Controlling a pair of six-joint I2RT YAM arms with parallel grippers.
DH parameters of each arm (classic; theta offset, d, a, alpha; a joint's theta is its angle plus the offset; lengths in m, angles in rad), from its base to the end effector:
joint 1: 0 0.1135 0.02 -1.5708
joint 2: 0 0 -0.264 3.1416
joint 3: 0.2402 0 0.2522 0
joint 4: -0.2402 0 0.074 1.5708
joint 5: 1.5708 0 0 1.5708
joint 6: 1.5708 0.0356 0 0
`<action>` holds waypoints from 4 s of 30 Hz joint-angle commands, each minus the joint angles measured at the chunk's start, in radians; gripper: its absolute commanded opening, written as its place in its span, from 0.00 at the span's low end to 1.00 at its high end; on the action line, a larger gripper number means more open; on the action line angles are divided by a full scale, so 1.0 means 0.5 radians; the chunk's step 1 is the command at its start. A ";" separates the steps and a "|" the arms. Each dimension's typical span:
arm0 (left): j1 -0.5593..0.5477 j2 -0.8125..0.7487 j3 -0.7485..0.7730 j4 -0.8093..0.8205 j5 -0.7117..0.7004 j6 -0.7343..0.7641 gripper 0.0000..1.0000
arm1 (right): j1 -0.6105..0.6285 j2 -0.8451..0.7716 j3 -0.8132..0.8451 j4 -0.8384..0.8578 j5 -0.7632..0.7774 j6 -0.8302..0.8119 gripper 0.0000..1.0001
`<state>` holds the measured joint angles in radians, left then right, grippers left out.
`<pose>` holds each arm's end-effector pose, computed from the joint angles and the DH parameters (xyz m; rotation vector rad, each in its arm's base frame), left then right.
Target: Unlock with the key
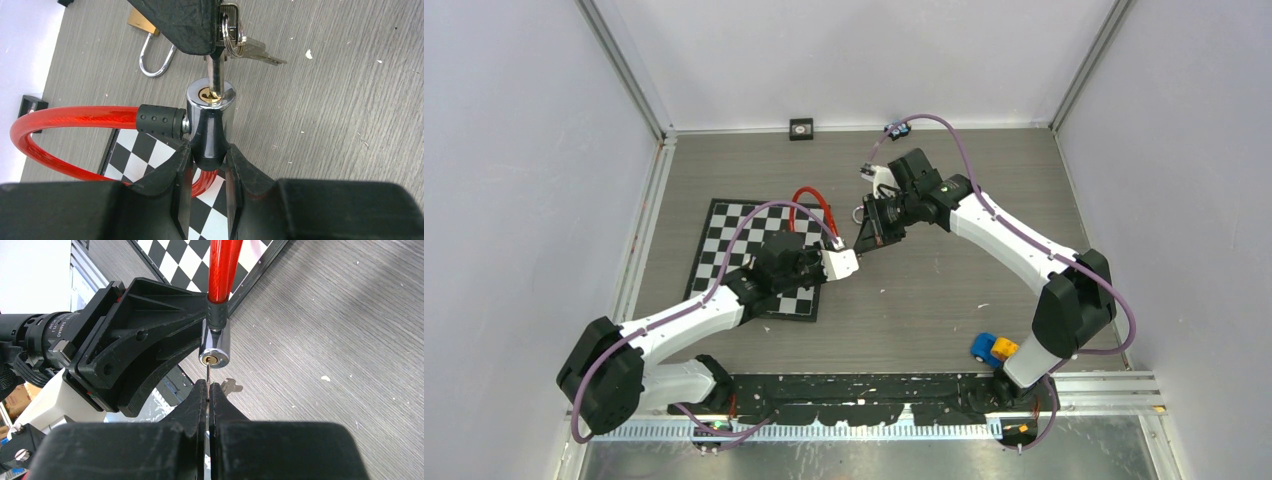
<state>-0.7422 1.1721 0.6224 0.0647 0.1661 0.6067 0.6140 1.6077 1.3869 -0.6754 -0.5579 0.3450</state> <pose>0.1834 -0.1762 0.2291 1.3643 1.5410 -0.2547 0.2727 0.2153 0.3008 -0.6047 2.5301 1.0765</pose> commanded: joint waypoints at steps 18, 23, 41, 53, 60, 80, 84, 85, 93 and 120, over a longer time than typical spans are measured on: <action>-0.007 -0.033 0.064 0.102 0.141 -0.024 0.00 | 0.009 -0.134 -0.080 0.165 -0.032 -0.079 0.01; -0.007 -0.041 0.065 0.089 0.160 -0.025 0.00 | 0.009 -0.151 -0.083 0.164 -0.029 -0.106 0.01; -0.007 -0.036 0.069 0.074 0.180 -0.024 0.00 | 0.011 -0.209 -0.076 0.152 -0.013 -0.138 0.01; -0.007 -0.040 0.068 0.070 0.184 -0.028 0.00 | 0.011 -0.227 -0.153 0.136 0.022 -0.215 0.01; -0.007 -0.041 0.068 0.067 0.184 -0.028 0.00 | 0.011 -0.203 -0.161 0.165 -0.009 -0.195 0.01; -0.007 -0.042 0.078 0.052 0.190 -0.023 0.00 | 0.013 -0.188 -0.136 0.185 -0.043 -0.158 0.01; -0.005 -0.042 0.078 0.052 0.192 -0.023 0.00 | 0.015 -0.185 -0.133 0.189 -0.048 -0.154 0.01; -0.006 -0.043 0.078 0.052 0.192 -0.023 0.00 | 0.015 -0.186 -0.133 0.190 -0.050 -0.153 0.01; -0.004 -0.042 0.078 0.052 0.190 -0.026 0.00 | 0.021 -0.170 -0.156 0.202 -0.039 -0.150 0.01; -0.004 -0.047 0.078 0.046 0.189 -0.029 0.00 | 0.021 -0.178 -0.192 0.197 -0.019 -0.175 0.01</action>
<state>-0.7422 1.1721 0.6224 0.0364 0.2398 0.6025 0.6163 1.5356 1.2919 -0.6094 -0.5625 0.2642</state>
